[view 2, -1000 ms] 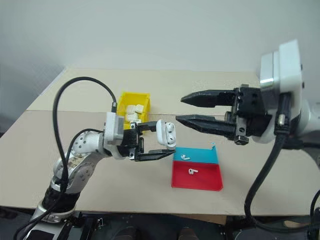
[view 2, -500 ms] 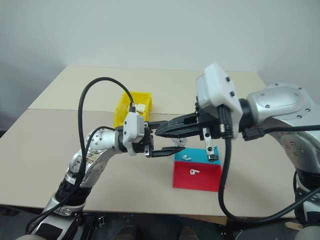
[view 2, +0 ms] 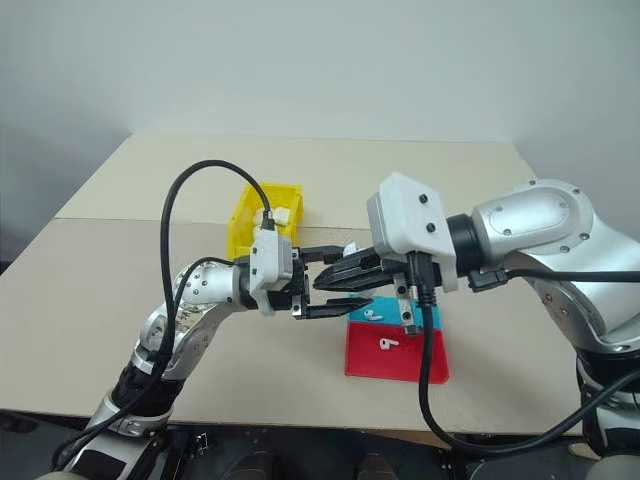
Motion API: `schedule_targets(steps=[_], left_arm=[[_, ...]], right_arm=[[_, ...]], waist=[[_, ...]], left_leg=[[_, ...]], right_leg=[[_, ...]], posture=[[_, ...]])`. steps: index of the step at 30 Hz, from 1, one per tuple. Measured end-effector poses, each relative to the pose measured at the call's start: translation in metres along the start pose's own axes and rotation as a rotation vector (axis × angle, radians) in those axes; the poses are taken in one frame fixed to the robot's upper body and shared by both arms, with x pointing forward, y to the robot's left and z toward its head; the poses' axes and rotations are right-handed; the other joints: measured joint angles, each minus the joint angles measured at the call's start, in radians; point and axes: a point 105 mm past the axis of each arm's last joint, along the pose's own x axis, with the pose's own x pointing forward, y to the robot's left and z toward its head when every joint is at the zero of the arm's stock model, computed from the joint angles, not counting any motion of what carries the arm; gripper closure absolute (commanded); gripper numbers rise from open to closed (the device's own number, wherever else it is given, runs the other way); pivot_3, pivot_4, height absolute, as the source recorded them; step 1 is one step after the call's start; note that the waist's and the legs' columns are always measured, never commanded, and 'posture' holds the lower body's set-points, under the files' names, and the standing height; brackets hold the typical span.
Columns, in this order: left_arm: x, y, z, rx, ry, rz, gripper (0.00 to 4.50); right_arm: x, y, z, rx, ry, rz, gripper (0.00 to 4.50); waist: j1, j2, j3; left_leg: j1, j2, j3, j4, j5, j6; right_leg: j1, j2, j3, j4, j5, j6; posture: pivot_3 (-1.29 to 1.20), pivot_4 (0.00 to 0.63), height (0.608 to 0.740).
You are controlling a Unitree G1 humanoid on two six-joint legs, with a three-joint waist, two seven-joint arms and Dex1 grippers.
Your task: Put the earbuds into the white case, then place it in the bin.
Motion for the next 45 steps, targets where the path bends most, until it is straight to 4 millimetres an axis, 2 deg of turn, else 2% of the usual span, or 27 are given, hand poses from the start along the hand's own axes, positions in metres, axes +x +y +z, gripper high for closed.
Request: schedule_targets(steps=[8,13,17,19,21,24,28,30,32,36,41,45], left_arm=[[-0.003,0.002,0.005,-0.003,-0.031,0.014,1.75],[-0.007,0.006,0.012,0.028,-0.067,0.031,1.75],[-0.017,0.012,0.015,0.036,-0.083,0.083,1.75],[-0.022,0.019,0.012,0.022,-0.058,0.138,1.75],[-0.034,0.039,0.005,0.024,0.024,0.294,1.75],[-0.050,0.074,-0.006,0.027,0.167,0.523,1.75],[-0.070,0.123,-0.007,0.117,0.318,0.814,1.75],[-0.078,0.138,-0.015,0.140,0.389,0.906,1.75],[-0.083,0.147,-0.032,0.140,0.470,0.965,1.75],[-0.090,0.156,-0.068,0.112,0.623,1.042,1.75],[-0.095,0.159,-0.091,0.065,0.714,1.088,1.75],[-0.096,0.154,-0.102,0.003,0.745,1.056,0.45]], right_arm=[[-0.012,-0.008,-0.003,-0.005,0.028,-0.062,4.47],[-0.022,-0.016,0.004,-0.037,0.008,-0.128,4.47],[-0.046,-0.030,0.017,-0.036,-0.097,-0.286,4.47],[-0.055,-0.034,0.018,-0.024,-0.110,-0.363,4.47],[-0.062,-0.033,0.001,0.048,-0.089,-0.466,4.47],[-0.062,-0.024,-0.027,0.166,-0.058,-0.520,4.47],[-0.056,-0.014,-0.037,0.215,-0.056,-0.548,4.47],[-0.059,-0.015,-0.036,0.229,-0.076,-0.578,4.47],[-0.059,-0.015,-0.039,0.244,-0.079,-0.612,4.47],[-0.057,-0.015,-0.046,0.280,-0.065,-0.629,4.47],[-0.053,-0.008,-0.054,0.308,-0.038,-0.620,4.47],[-0.054,-0.007,-0.056,0.312,-0.020,-0.617,4.50]], waist=[[-0.001,0.000,0.000],[0.000,0.000,0.000],[0.000,0.000,0.000],[0.000,0.000,0.000],[0.002,0.000,0.000],[0.008,0.000,0.000],[0.012,0.000,0.000],[0.010,0.000,0.000],[0.012,0.000,0.000],[0.015,0.000,0.000],[0.017,0.000,0.000],[0.018,-0.001,0.000]], left_leg=[[0.000,0.000,0.000,0.000,0.000,0.000],[0.000,0.000,0.000,0.000,0.000,0.000],[0.000,0.000,0.000,0.000,0.000,0.000],[0.000,0.000,0.000,0.000,0.000,0.000],[0.001,0.000,-0.001,0.000,0.000,0.000],[0.001,-0.001,-0.001,0.001,0.000,0.000],[0.000,-0.002,-0.001,0.001,0.000,0.000],[0.000,-0.002,-0.001,0.000,0.000,0.000],[0.000,-0.002,-0.001,0.000,0.000,0.000],[-0.001,-0.002,-0.001,0.000,0.000,0.000],[-0.002,-0.002,-0.001,0.000,0.000,0.000],[-0.002,-0.002,-0.001,0.000,0.000,0.000]], right_leg=[[0.000,0.000,0.000,0.000,0.000,0.000],[0.000,0.000,0.000,0.000,0.000,0.000],[0.000,0.000,0.000,0.000,0.000,0.000],[0.001,0.000,0.000,0.000,0.000,0.000],[0.002,0.000,0.000,0.000,0.000,0.000],[0.002,0.000,0.000,0.000,0.001,0.001],[0.001,-0.001,0.000,0.000,0.001,0.002],[0.001,-0.001,0.000,0.000,0.001,0.002],[0.001,0.000,0.000,0.000,0.001,0.002],[0.000,-0.001,0.000,0.000,0.001,0.002],[0.000,-0.001,0.000,-0.001,0.001,0.002],[-0.001,-0.001,0.000,0.000,0.001,0.002]], posture=[[0.00,0.150,0.740],[0.00,0.150,0.740],[0.00,0.150,0.740],[0.00,0.150,0.740],[0.00,0.150,0.740],[0.00,0.150,0.740],[0.00,0.150,0.740],[0.00,0.150,0.740],[0.00,0.150,0.740],[0.00,0.150,0.740],[0.00,0.150,0.740],[0.00,0.150,0.740]])
